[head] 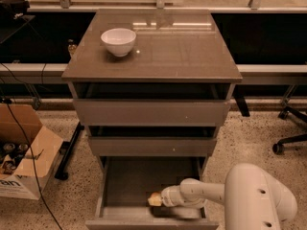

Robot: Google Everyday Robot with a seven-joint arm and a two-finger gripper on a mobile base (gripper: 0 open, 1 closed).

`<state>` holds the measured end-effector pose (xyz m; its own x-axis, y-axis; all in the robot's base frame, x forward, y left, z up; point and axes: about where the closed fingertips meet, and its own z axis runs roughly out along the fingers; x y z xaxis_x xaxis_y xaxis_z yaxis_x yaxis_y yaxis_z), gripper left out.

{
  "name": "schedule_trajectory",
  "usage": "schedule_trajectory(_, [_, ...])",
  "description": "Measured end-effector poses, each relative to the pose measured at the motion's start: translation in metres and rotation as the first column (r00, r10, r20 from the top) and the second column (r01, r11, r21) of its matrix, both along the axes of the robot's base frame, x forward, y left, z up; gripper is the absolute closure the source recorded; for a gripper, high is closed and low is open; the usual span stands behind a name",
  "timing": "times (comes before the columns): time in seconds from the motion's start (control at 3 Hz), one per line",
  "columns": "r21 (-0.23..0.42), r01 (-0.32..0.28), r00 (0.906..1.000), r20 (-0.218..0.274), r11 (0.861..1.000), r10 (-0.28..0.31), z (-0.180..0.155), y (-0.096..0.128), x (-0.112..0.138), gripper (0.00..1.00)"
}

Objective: Place orange into bottom drawer

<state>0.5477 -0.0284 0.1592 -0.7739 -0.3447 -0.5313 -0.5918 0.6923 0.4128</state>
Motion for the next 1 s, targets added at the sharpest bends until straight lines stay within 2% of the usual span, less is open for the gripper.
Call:
schedule_trajectory(0.33, [-0.032,0.005,0.9999,0.012,0.999,-0.004,-0.0085,0.0046,-0.0003,0.35])
schedule_trajectory(0.67, [-0.034,0.005,0.9999,0.013,0.999,-0.004,-0.0099,0.0063,-0.0007,0.11])
schedule_trajectory(1.0, [-0.034,0.003,0.9999,0.012,0.999,-0.003,-0.0105,0.0076,-0.0015,0.0])
